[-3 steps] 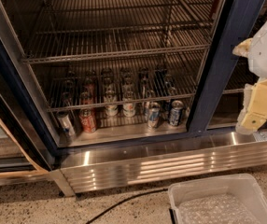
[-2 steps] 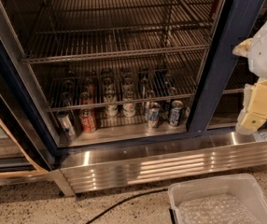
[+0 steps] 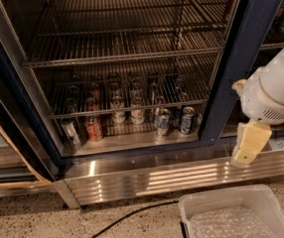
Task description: Pick redbull can from bottom shelf of fridge
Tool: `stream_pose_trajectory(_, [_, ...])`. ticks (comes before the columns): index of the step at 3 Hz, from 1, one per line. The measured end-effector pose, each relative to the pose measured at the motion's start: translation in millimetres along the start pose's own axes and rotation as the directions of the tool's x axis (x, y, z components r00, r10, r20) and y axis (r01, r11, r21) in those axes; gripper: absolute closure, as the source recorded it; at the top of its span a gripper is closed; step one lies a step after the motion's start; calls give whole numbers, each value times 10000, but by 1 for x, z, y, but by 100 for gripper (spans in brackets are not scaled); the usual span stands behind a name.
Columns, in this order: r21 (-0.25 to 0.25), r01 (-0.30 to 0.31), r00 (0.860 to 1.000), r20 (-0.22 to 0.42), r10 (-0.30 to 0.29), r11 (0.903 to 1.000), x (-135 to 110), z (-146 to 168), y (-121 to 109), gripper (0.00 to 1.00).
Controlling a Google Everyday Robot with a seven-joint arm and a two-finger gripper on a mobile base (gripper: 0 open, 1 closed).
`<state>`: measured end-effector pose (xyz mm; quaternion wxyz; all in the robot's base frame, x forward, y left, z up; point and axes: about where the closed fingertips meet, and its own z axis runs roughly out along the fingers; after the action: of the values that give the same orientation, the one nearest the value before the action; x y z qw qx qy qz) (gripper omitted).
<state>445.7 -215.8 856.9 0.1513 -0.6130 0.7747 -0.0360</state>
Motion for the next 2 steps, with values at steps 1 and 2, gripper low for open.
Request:
stream_pose_trajectory(1, [203, 183, 9998, 75, -185, 9996, 7, 42, 9, 0])
stream_pose_trajectory(2, [310, 460, 9988, 153, -465, 9985, 10, 81, 19, 0])
